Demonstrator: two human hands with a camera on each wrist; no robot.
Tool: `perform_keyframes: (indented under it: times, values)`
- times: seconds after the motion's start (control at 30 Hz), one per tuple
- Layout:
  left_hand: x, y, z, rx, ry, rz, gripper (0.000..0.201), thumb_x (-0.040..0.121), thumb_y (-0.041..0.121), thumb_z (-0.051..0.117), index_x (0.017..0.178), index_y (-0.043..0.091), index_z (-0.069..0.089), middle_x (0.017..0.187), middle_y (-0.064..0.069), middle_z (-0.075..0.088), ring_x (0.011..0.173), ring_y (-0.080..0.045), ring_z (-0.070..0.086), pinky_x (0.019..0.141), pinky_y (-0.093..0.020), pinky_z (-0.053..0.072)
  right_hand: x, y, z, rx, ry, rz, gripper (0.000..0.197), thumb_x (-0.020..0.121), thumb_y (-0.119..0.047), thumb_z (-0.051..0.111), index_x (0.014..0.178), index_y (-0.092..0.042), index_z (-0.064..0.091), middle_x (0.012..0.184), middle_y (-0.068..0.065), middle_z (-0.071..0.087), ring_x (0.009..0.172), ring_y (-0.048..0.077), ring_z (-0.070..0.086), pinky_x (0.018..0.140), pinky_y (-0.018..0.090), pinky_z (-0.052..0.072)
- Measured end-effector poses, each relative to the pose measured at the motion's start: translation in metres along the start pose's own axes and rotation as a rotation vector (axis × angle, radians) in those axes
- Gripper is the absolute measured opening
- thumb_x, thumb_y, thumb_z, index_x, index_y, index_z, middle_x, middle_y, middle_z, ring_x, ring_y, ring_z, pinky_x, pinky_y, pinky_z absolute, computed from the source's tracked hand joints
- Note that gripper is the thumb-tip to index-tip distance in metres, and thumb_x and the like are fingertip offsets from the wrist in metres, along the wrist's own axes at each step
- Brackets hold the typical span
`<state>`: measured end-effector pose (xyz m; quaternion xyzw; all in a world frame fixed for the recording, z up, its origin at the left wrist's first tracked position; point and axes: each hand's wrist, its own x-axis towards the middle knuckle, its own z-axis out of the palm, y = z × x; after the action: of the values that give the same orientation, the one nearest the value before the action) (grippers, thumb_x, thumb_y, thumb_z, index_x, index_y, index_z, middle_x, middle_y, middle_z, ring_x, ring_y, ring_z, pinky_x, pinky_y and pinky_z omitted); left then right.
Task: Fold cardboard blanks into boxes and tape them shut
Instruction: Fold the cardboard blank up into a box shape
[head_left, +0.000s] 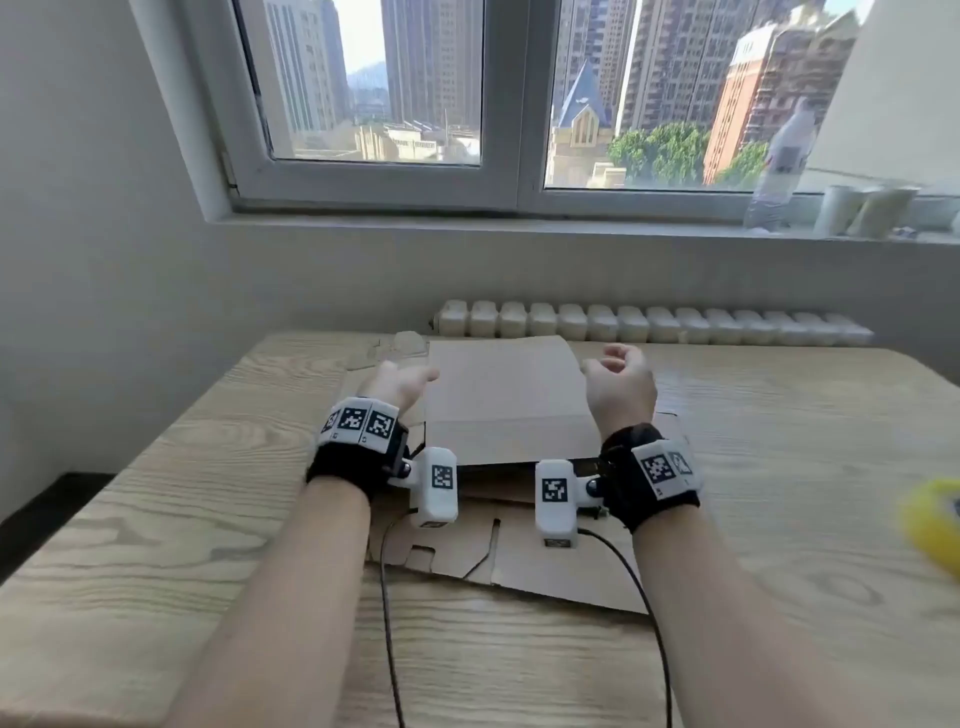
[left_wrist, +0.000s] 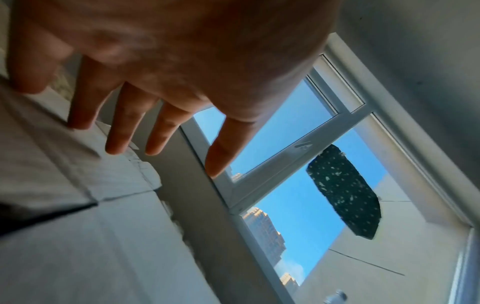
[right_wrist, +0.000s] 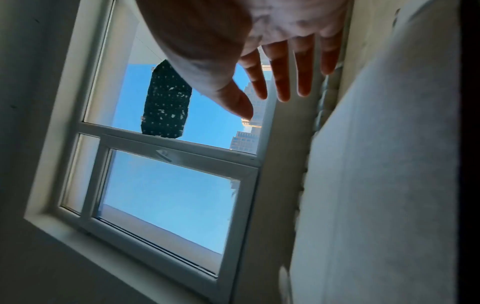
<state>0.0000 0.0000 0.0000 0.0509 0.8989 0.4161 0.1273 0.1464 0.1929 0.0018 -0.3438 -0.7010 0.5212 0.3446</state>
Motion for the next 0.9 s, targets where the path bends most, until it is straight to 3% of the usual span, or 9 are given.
perform_keyframes:
  times: [0.1,0.23,0.37,0.47,0.57,0.6,0.83,0.9]
  values:
    - [0.016,-0.016,0.006,0.050,0.052,-0.068,0.076,0.085,0.052,0.063,0.144,0.009,0.040,0.142,-0.013,0.048,0.130,-0.035,0.045,0.107,-0.043,0.038,0.010,0.020,0.006,-0.116,-0.005,0.028,0.042,0.091,-0.024,0.062,0.130,-0.014,0.054,0.131,0.008,0.057,0.117,0.024,0.053,0.092,0.030,0.039]
    - [0.022,-0.034,0.010,0.175,0.110,-0.123,0.079,0.081,0.062,0.060,0.145,0.020,0.038,0.147,-0.014,0.041,0.138,-0.039,0.031,0.113,-0.050,0.027,0.016,0.047,0.006,-0.304,-0.023,0.036,0.045,0.090,-0.030,0.060,0.133,-0.016,0.054,0.135,0.011,0.055,0.123,0.028,0.051,0.100,0.037,0.039]
    - [0.019,-0.043,0.009,0.216,0.155,-0.176,0.087,0.075,0.067,0.063,0.144,0.021,0.038,0.149,-0.017,0.034,0.138,-0.045,0.026,0.114,-0.055,0.024,0.017,0.061,0.003,-0.255,-0.040,0.087,0.037,0.091,-0.030,0.060,0.125,-0.013,0.061,0.120,0.007,0.065,0.114,0.027,0.058,0.086,0.027,0.039]
    - [0.020,-0.043,0.009,0.193,0.141,-0.121,0.096,0.066,0.069,0.067,0.141,0.017,0.040,0.147,-0.017,0.037,0.135,-0.042,0.032,0.111,-0.052,0.029,0.017,0.058,0.005,-0.188,-0.024,0.075,0.034,0.091,-0.025,0.060,0.122,-0.011,0.064,0.116,0.007,0.067,0.113,0.025,0.059,0.084,0.022,0.037]
    - [0.017,-0.037,0.010,0.071,0.086,-0.047,0.117,0.040,0.079,0.059,0.138,0.016,0.044,0.145,-0.012,0.044,0.134,-0.035,0.039,0.110,-0.049,0.033,0.015,0.053,0.005,-0.159,0.025,0.036,0.041,0.094,-0.022,0.059,0.133,-0.012,0.057,0.125,0.006,0.063,0.118,0.023,0.056,0.087,0.021,0.035]
    - [0.015,-0.035,0.011,0.035,0.068,-0.017,0.120,0.038,0.080,0.059,0.139,0.017,0.044,0.145,-0.010,0.045,0.134,-0.033,0.040,0.111,-0.049,0.033,0.014,0.052,0.005,-0.153,0.043,0.017,0.041,0.094,-0.022,0.059,0.134,-0.013,0.056,0.126,0.005,0.063,0.118,0.022,0.056,0.088,0.021,0.035]
    - [-0.013,-0.018,0.013,-0.120,-0.012,0.239,0.125,0.042,0.083,0.074,0.148,0.031,0.032,0.156,0.003,0.032,0.141,-0.019,0.033,0.115,-0.046,0.030,0.019,0.050,-0.008,0.142,0.217,-0.003,0.037,0.091,-0.017,0.068,0.126,-0.017,0.056,0.117,-0.004,0.058,0.104,0.011,0.059,0.091,0.021,0.048]
    - [-0.024,-0.012,0.013,-0.144,-0.026,0.350,0.117,0.050,0.078,0.075,0.149,0.034,0.030,0.156,0.008,0.030,0.141,-0.013,0.030,0.115,-0.039,0.028,0.021,0.049,-0.011,0.259,0.249,0.003,0.036,0.089,-0.019,0.070,0.121,-0.021,0.054,0.123,0.000,0.060,0.108,0.014,0.061,0.098,0.029,0.050]
